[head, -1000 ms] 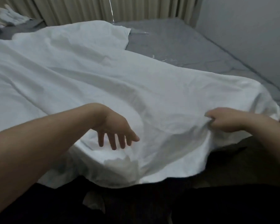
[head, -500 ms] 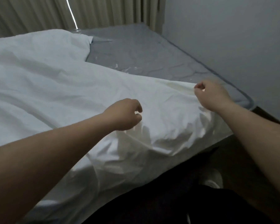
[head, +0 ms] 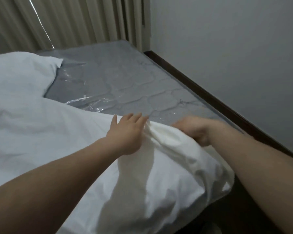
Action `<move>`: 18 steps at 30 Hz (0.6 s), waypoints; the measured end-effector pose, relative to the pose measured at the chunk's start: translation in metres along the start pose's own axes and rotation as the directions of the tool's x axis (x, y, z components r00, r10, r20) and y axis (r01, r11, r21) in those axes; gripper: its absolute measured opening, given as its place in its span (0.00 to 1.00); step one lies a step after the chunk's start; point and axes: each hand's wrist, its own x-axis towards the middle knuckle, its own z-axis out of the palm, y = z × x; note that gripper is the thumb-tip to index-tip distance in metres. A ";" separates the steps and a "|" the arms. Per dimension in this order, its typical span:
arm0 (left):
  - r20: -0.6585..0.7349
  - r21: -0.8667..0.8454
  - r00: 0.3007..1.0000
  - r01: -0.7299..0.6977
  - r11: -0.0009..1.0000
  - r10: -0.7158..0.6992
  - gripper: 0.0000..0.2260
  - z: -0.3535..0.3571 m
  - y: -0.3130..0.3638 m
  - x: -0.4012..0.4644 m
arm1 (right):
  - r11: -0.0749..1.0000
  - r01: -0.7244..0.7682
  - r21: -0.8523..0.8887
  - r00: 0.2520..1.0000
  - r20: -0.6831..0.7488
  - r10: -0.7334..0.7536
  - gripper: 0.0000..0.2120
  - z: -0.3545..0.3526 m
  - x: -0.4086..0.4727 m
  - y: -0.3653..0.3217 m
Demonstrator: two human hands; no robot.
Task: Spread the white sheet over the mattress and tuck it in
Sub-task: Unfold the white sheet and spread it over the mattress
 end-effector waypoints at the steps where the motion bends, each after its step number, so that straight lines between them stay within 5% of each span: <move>1: 0.013 0.039 1.000 -0.003 0.999 0.002 0.31 -0.003 -0.002 0.002 | 1.000 -0.013 0.006 0.992 0.125 0.013 0.07 0.006 0.001 -0.004; 4: -0.082 0.113 0.997 -0.006 0.994 0.015 0.17 -0.010 -0.013 -0.003 | 0.987 0.014 -0.158 0.924 0.378 0.047 0.10 0.030 0.015 -0.017; 8: -0.253 0.097 0.964 -0.063 0.993 0.086 0.04 -0.013 -0.024 -0.031 | 0.998 0.068 -0.004 0.984 0.167 -0.066 0.11 0.067 0.045 -0.041; 10: -0.348 0.060 0.931 -0.098 0.993 0.113 0.04 -0.012 -0.028 -0.047 | 0.995 0.065 0.078 0.989 0.124 -0.075 0.13 0.082 0.054 -0.055; 15: -0.503 0.104 0.846 -0.142 0.984 0.175 0.07 -0.011 -0.036 -0.080 | 0.985 0.115 -0.129 0.962 0.262 -0.078 0.09 0.114 0.050 -0.089; 18: -0.490 0.079 0.866 -0.071 0.994 0.101 0.12 0.000 -0.038 -0.094 | 0.993 0.114 0.019 0.945 0.306 -0.114 0.06 0.124 0.041 -0.096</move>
